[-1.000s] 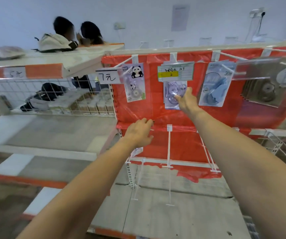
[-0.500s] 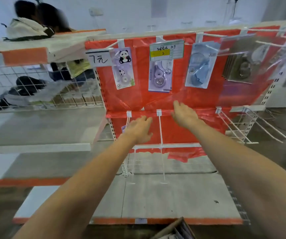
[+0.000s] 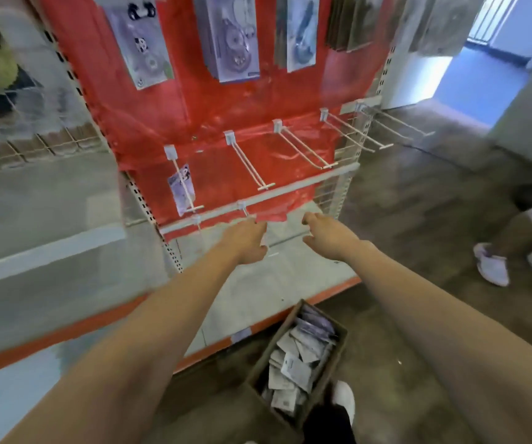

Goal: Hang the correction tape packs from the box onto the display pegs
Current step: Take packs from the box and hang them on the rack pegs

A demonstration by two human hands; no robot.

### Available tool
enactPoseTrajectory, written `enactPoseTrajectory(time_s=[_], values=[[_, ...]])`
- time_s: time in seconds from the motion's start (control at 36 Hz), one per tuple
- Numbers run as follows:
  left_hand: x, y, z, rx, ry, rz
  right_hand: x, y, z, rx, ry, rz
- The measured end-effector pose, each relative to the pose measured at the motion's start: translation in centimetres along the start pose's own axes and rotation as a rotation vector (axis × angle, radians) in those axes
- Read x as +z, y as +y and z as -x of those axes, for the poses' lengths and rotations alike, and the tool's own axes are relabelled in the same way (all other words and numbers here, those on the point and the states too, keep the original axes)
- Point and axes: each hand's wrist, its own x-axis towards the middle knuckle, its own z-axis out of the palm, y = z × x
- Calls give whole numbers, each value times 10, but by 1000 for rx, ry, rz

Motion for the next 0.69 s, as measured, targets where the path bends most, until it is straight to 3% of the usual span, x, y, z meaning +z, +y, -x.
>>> enactPoseTrajectory(time_s=[0.19, 0.5, 0.69], values=[[63, 16, 5, 82, -163, 56, 69, 24, 30, 122, -131, -101], [206, 38, 8, -15, -428, 200, 222, 64, 41, 280, -282, -299], [280, 46, 15, -62, -497, 244, 296, 93, 49, 365, -404, -372]])
